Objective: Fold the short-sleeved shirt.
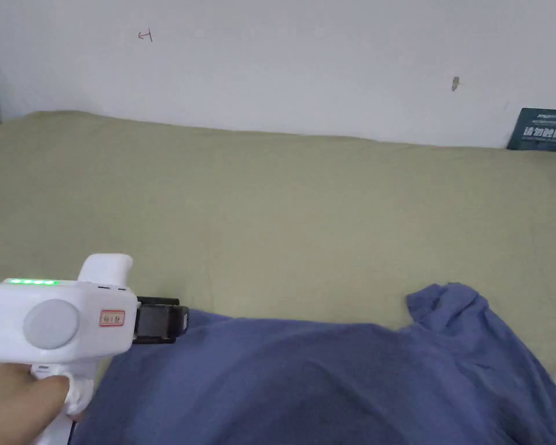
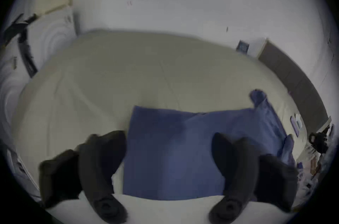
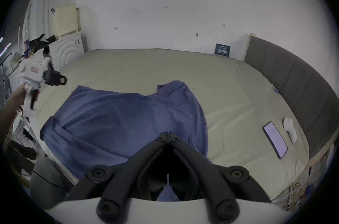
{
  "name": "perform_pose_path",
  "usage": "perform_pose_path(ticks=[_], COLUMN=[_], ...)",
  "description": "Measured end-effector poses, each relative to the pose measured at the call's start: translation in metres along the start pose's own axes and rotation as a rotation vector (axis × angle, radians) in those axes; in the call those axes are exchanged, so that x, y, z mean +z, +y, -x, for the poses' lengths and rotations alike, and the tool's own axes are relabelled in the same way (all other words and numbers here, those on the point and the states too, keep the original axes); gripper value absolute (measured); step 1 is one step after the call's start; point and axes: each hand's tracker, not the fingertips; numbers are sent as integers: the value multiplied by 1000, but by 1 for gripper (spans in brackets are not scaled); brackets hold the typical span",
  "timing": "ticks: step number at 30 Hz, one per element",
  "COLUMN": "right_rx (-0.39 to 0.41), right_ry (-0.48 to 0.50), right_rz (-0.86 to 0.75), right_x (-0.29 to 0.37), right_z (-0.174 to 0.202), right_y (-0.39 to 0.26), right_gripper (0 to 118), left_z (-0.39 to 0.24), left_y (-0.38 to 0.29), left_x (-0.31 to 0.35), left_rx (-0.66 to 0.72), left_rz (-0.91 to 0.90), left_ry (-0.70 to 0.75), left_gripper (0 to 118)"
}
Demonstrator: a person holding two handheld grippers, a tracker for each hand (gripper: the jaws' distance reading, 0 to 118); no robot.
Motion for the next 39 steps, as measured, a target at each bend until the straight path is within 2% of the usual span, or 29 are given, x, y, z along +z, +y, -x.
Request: perform_pose_path(ticks=[5, 9, 10, 11, 12, 13, 14, 15, 16, 20, 23, 25, 28, 29, 30, 32, 35, 39], right_rx=[-28, -70, -84, -96, -104, -104, -91, -83, -74, -96, -116, -96, -62, -75, -94, -114, -81, -109], right_ry=[11, 58, 64, 93, 82, 106, 139, 133, 125, -7, -3, -18, -56, -47, -41, -35, -28, 24], right_rz=[15, 37, 55, 89, 115, 174, 232, 245, 299, 463, 543, 544, 573, 561, 544, 532, 496, 343], right_x=[-13, -44, -58, -77, -95, -120, -142, -162, -187, -265, -298, -306, -316, -311, -308, -299, -281, -227], right_z=[-17, -40, -47, -57, -63, -69, -72, -76, -79, -86, -84, -79, -83, -83, -81, -78, -74, -77], right_y=[6, 31, 42, 54, 63, 73, 82, 91, 98, 109, 107, 104, 103, 101, 102, 101, 105, 125], right_gripper=[0, 0, 3, 25, 59, 96, 117, 115, 113, 110, 98, 89, 41, 25, 0, 0, 0, 0], left_z=[-5, -10, -12, -14, -17, -16, -14, -15, -21, -25, -16, -7, 0, 3, 6, 11, 11, 15], left_y=[21, 11, 10, 10, 9, 9, 10, 11, 12, 19, 23, 25, 27, 23, 23, 22, 13, 13], left_x=[-66, -69, -64, -60, -55, -53, -53, -52, -48, -44, -48, -53, -58, -62, -64, -64, -52, -20], left_rx=[-19, 2, -19, -18, -15, -15, -7, -2, -16, -48, -20, -3, 35, 47, 57, 76, 113, 86], left_rz=[155, 154, 133, 133, 120, 100, 84, 82, 81, 58, 85, 101, 120, 122, 127, 116, 56, 21], left_ry=[177, 171, 182, 182, 187, 179, 136, 112, 130, 136, 123, 101, 68, 63, 49, 31, 15, -36], left_gripper=[102, 101, 100, 95, 84, 67, 38, 17, 11, 9, 9, 9, 9, 9, 9, 9, 9, 9])
